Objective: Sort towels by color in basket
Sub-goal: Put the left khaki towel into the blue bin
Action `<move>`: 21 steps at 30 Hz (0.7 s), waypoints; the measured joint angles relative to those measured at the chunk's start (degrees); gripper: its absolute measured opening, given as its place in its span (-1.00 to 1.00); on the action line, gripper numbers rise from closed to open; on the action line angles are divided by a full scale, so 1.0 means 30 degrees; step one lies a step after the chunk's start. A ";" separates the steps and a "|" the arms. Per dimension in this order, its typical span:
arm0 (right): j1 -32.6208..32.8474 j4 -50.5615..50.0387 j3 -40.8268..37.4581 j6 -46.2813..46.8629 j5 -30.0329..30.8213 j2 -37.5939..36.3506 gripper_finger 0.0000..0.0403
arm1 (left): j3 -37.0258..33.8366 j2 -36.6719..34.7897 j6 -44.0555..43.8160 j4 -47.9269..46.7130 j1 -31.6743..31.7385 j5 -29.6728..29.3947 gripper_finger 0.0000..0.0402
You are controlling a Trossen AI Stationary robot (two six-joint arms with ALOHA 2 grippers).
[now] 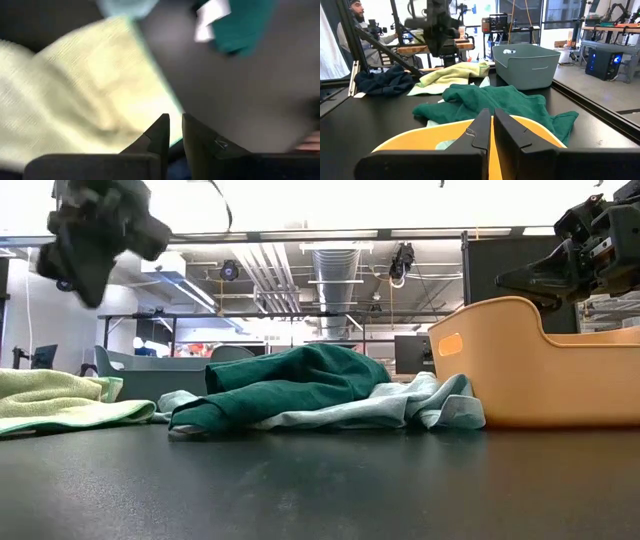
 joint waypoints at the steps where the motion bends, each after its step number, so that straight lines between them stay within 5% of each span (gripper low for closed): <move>1: 0.0000 0.0002 -0.0006 0.0000 0.0000 0.0006 -0.94 | 0.0244 0.0710 0.0037 -0.0596 0.0000 -0.0002 -0.82; 11: -0.0002 0.0000 -0.0004 0.0000 0.0000 0.0000 -0.94 | 0.0414 0.6164 0.2963 -0.3266 0.0705 0.0481 -0.80; 21: 0.0000 0.0004 -0.0006 0.0000 0.0000 0.0000 -0.94 | 0.0407 0.7480 0.5649 -0.6459 0.2245 0.0304 -0.52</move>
